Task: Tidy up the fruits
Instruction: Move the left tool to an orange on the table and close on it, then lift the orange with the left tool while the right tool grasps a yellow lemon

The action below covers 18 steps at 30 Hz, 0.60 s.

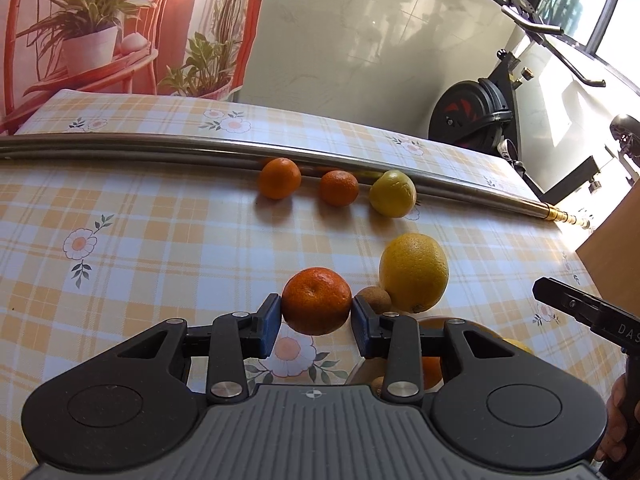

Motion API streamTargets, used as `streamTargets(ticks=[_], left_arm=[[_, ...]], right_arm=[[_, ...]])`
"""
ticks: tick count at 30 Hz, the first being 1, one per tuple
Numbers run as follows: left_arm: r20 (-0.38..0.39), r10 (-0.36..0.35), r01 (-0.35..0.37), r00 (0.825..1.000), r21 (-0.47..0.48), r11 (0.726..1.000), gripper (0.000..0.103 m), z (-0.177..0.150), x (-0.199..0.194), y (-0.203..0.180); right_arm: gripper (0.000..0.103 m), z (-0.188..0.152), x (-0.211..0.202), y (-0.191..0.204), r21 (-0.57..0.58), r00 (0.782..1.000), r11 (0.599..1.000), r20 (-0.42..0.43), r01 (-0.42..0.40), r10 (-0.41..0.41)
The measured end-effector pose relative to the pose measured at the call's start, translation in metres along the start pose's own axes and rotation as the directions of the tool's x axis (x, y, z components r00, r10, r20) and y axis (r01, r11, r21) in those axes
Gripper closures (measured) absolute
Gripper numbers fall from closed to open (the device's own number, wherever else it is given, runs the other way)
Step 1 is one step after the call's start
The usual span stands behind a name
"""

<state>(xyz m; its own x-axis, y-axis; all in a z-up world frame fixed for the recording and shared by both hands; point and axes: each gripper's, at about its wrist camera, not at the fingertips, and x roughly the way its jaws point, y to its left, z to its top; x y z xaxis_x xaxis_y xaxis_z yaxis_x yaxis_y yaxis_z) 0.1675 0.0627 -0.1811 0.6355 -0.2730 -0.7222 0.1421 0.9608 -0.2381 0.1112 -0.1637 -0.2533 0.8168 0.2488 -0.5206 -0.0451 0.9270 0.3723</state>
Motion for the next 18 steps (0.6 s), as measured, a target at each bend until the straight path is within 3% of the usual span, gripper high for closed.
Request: streamTargets(ticks=[9,13,18], left_arm=[[0.156,0.036,-0.039,0.987,0.021,0.999,0.063,0.020,-0.056,0.007],[0.197,0.058,-0.060,0.979,0.007,0.998,0.063,0.022,-0.074,0.014],[0.215,0.072,-0.067,0.974,-0.034,0.997,0.063,0.021,-0.080,0.026]], right_arm=[[0.067,0.033,-0.004,0.015,-0.073,0.999,0.997,0.020,-0.028,0.029],[0.067,0.058,0.010,0.030,-0.161,0.998,0.985,0.005,-0.067,0.069],[0.067,0.084,0.050,0.055,-0.328,0.998,0.943,-0.035,-0.056,0.047]])
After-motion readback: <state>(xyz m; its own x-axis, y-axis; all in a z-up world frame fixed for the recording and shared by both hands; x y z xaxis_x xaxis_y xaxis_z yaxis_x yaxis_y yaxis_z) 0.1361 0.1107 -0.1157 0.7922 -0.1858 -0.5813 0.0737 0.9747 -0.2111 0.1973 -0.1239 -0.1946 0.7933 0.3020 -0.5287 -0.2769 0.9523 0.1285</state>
